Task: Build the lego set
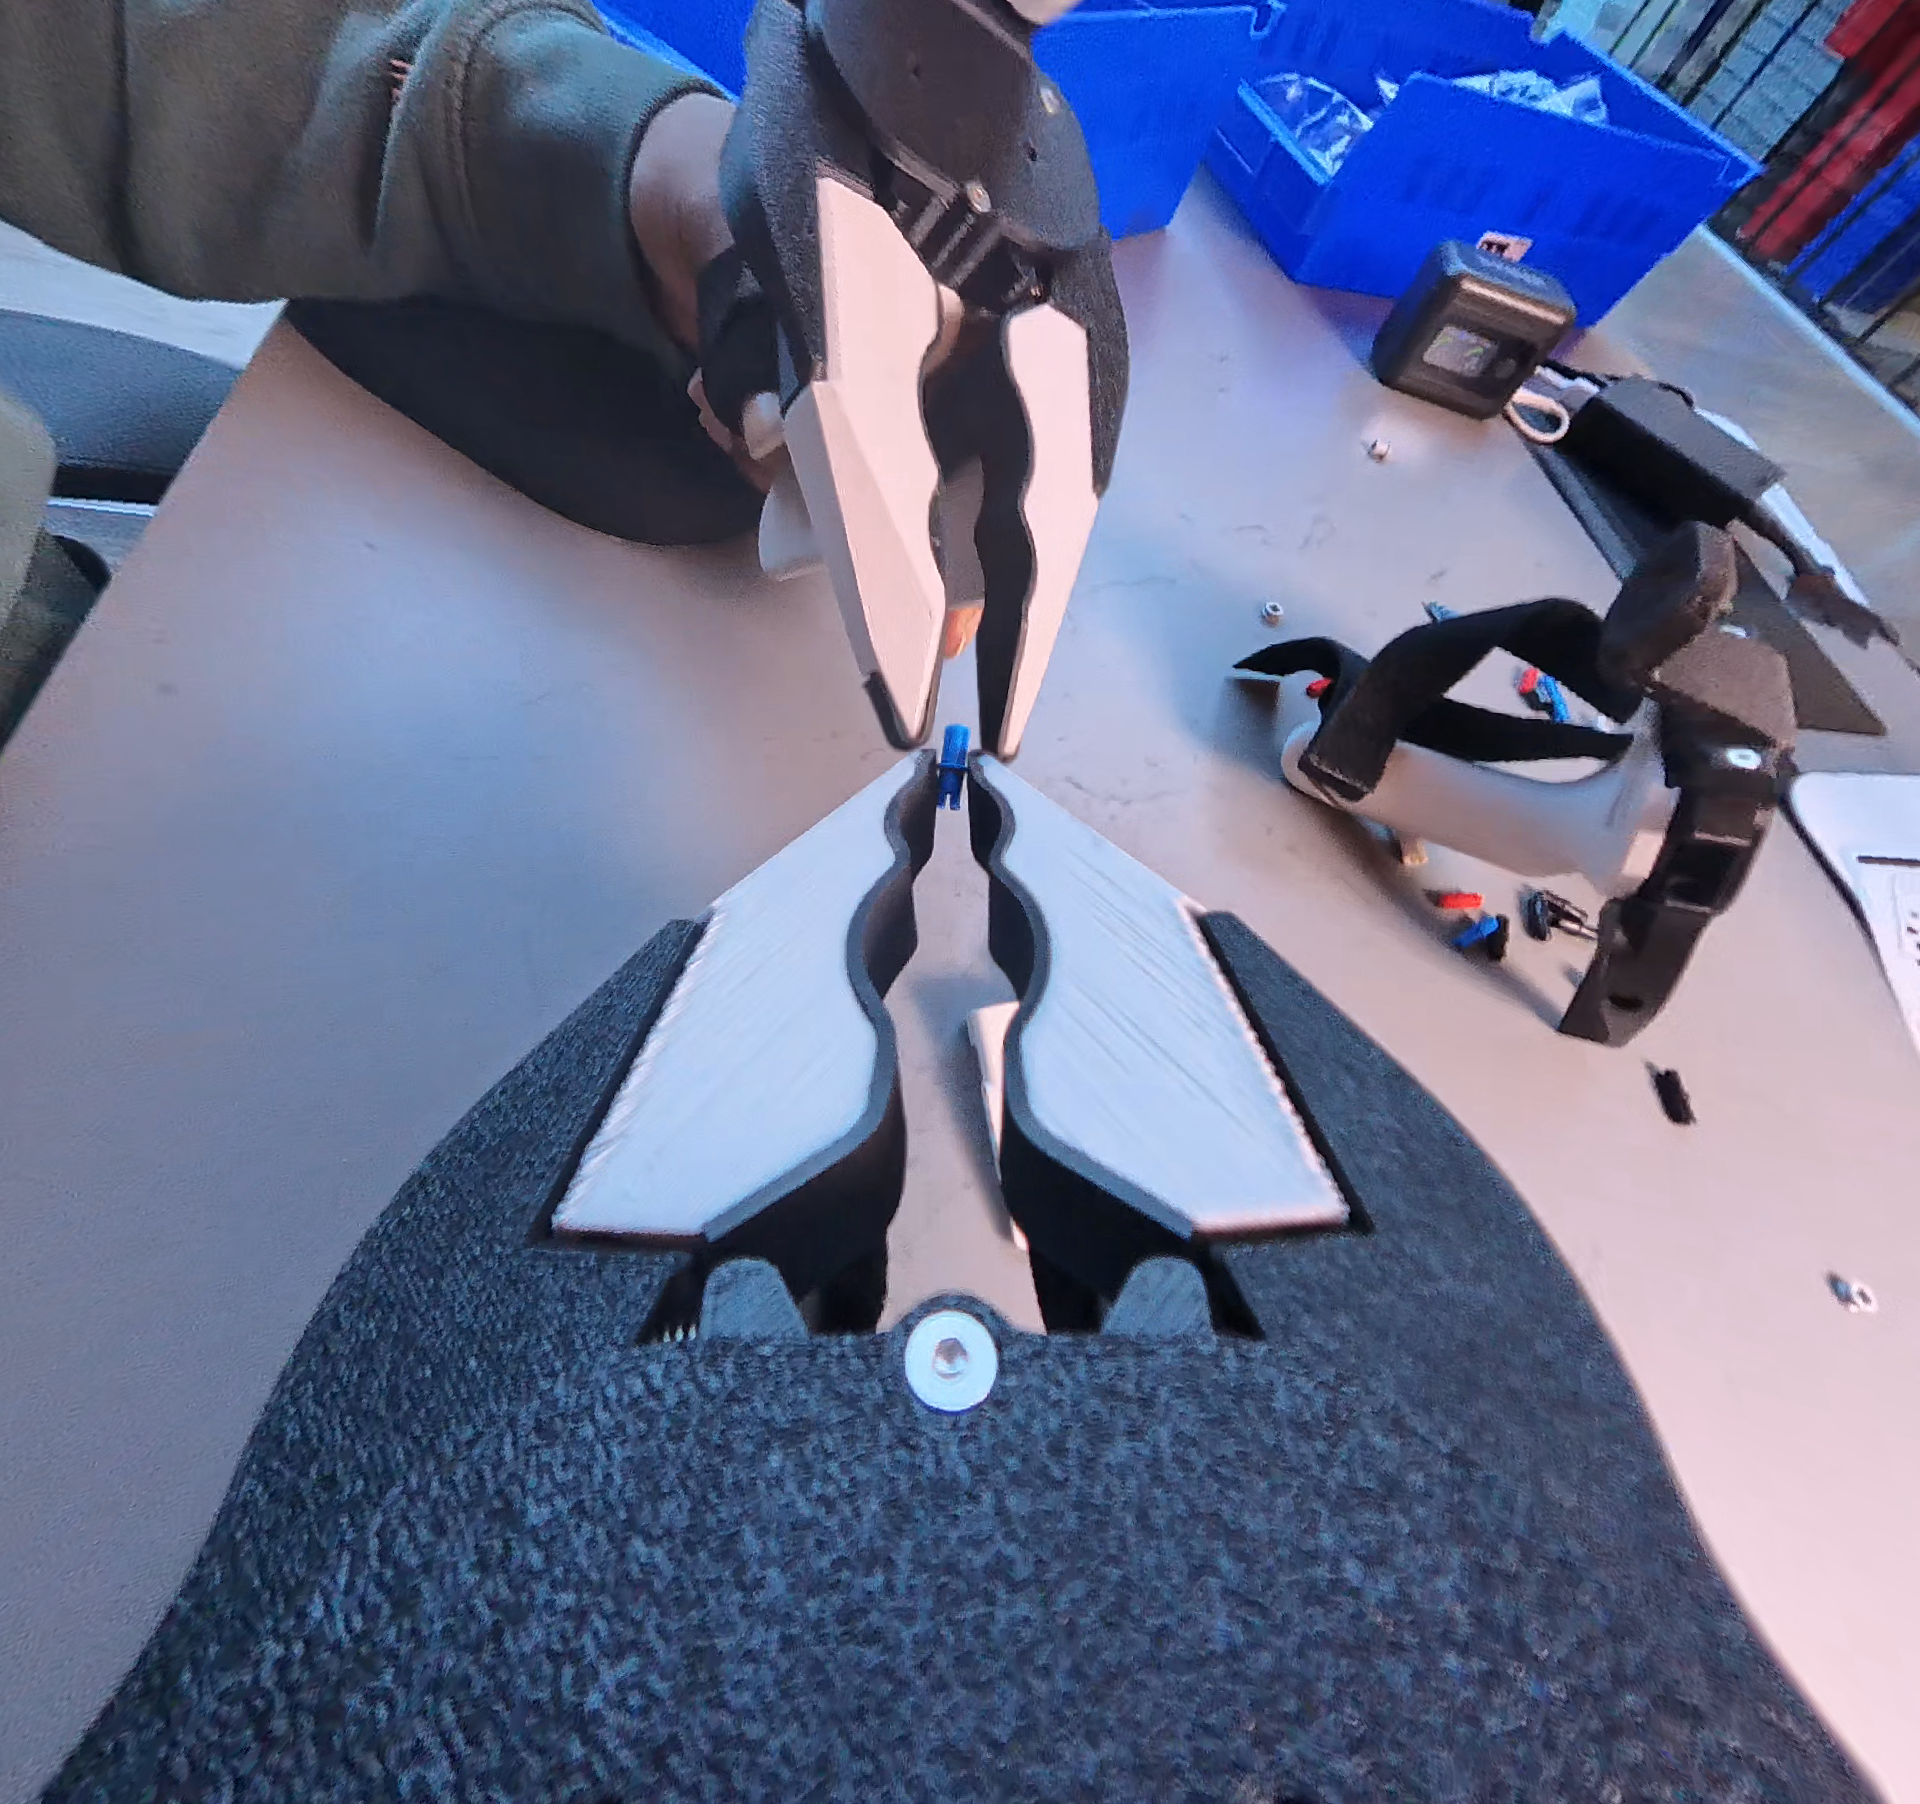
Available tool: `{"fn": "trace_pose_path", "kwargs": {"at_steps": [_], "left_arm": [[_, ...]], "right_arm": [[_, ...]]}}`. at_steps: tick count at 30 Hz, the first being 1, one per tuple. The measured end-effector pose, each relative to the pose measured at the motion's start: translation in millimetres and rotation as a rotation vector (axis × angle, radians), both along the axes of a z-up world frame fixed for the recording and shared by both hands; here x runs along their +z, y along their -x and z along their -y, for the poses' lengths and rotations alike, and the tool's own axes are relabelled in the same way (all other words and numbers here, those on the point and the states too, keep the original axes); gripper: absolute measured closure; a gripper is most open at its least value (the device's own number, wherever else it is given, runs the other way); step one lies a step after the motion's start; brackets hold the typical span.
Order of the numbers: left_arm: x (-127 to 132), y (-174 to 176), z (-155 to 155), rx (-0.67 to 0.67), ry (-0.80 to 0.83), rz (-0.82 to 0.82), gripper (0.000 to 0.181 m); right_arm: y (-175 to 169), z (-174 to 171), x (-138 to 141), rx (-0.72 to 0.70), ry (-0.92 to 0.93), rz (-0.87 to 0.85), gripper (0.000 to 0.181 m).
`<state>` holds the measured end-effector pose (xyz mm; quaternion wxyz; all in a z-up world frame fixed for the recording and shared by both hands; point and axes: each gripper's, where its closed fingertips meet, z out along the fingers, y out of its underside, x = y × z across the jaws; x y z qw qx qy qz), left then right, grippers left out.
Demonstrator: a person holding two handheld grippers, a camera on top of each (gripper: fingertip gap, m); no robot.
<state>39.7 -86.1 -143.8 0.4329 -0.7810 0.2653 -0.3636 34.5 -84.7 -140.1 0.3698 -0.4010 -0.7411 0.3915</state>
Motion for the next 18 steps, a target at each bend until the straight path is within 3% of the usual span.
{"fn": "trace_pose_path", "kwargs": {"at_steps": [7, 18], "left_arm": [[8, -13, 1, -0.073, 0.061, 0.127, 0.167], [13, -17, 2, -0.091, 0.110, 0.238, 0.171]], "right_arm": [[-8, 5, 2, 0.054, -0.057, -0.044, 0.176], [-9, -2, 16, 0.015, -0.134, -0.170, 0.176]]}}
